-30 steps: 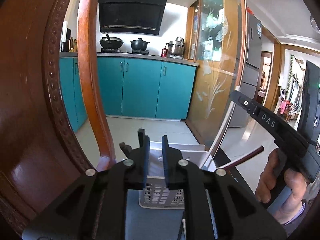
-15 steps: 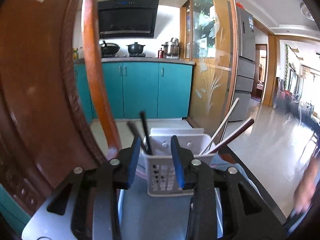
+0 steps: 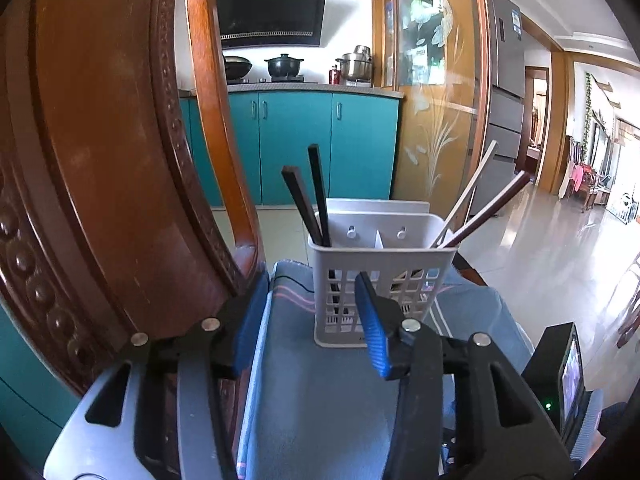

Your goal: Organize utensils

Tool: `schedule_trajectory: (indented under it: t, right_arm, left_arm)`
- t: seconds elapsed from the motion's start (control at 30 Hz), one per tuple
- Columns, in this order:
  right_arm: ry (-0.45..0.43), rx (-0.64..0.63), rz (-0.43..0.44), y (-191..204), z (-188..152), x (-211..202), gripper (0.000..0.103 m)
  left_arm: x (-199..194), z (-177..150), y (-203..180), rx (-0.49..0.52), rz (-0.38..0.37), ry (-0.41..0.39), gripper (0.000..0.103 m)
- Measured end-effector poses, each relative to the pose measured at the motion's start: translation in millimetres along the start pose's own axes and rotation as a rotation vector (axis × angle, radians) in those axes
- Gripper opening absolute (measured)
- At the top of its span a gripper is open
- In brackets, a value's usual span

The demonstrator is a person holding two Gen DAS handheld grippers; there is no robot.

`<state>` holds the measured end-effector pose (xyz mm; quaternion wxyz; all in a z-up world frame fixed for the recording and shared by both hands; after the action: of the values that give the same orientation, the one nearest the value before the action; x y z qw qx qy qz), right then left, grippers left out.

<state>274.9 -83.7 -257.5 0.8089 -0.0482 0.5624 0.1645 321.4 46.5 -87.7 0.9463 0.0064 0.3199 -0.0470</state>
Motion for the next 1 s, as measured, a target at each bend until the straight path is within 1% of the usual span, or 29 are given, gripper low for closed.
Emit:
schedule_trajectory:
  t: [0.03,0.07,0.1,0.13,0.17,0.3,0.33,0.37,0.4,0.43,0.5,0.6,0.63,0.73,0.8,0.87,0.93,1.0]
  right_arm:
    - [-0.003,-0.013,-0.016,2.0,-0.1,0.3,0.043]
    - [-0.004,-0.025,-0.019,3.8,0.0,0.8,0.039]
    - [-0.002,-0.033,-0.003,5.9,0.9,1.0,0.035]
    - [0.003,-0.039,0.015,8.7,1.1,1.1,0.025]
    - [0.008,-0.045,0.026,11.1,0.6,1.5,0.02]
    - [0.0,-0.059,0.026,13.2,0.7,-0.5,0.017]
    - [-0.004,-0.059,0.032,11.5,3.8,-3.6,0.014]
    - [-0.015,-0.059,0.035,10.0,5.2,-6.7,0.002]
    - [-0.021,-0.061,0.042,8.2,4.9,-11.1,0.001]
    - [-0.027,-0.058,0.051,6.7,6.3,-15.1,0.001]
    - [-0.029,-0.046,0.043,-1.7,5.1,-20.0,0.001]
    - [-0.001,-0.022,0.019,-15.5,2.8,-14.8,0.001]
    - [0.007,-0.006,0.021,-20.7,1.9,-13.1,0.001]
    - [0.009,0.024,0.067,-24.4,1.9,-13.9,0.002]
    - [0.006,0.018,0.083,-18.4,4.3,-13.3,0.011]
    - [0.002,-0.002,0.075,-12.2,4.3,-13.8,0.025]
    - [0.011,-0.025,0.051,-4.9,3.7,-8.7,0.029]
    - [0.011,-0.036,0.047,0.9,1.8,-6.2,0.029]
  left_arm:
    - [1.0,-2.6,0.6,0.001,0.003,0.007,0.047]
    - [2.2,-5.0,1.4,0.002,0.008,0.014,0.047]
    - [2.5,-7.6,2.2,0.001,0.011,0.02,0.047]
    - [4.3,-7.6,3.2,0.0,0.012,0.025,0.047]
    - [6.1,-9.0,4.0,-0.003,0.013,0.033,0.047]
    - [11.6,-15.4,5.6,-0.015,0.011,0.058,0.047]
    - [12.0,-16.4,5.4,-0.015,0.011,0.06,0.047]
    - [12.5,-16.8,5.1,-0.015,0.01,0.061,0.047]
    - [13.0,-16.8,4.5,-0.015,0.01,0.062,0.047]
    - [13.5,-17.1,3.5,-0.013,0.008,0.064,0.047]
    - [15.3,-17.5,0.8,-0.006,0.005,0.068,0.048]
    - [18.1,-19.3,-2.3,0.008,0.007,0.075,0.048]
    - [19.2,-19.5,-3.2,0.011,0.008,0.078,0.048]
    - [20.1,-18.9,-4.7,0.008,0.006,0.081,0.049]
    - [19.3,-18.1,-6.0,0.002,0.0,0.081,0.051]
    - [21.1,-18.0,-8.2,-0.004,-0.009,0.084,0.051]
    - [23.1,-20.0,-11.3,-0.001,-0.012,0.091,0.051]
    - [25.2,-22.6,-14.0,0.008,-0.012,0.099,0.051]
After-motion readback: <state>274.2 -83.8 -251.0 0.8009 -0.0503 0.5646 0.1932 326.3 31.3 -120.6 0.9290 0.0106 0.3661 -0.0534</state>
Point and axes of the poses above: each gripper's, at about its wrist camera, not at the fingertips, and x roughly the way its jaws point, y to its left, z to its top, the point moved 10 cm from there along x, roughly the way its jaws point, and after that the axes turned 10 degrees about y, right-handed, at the moved point
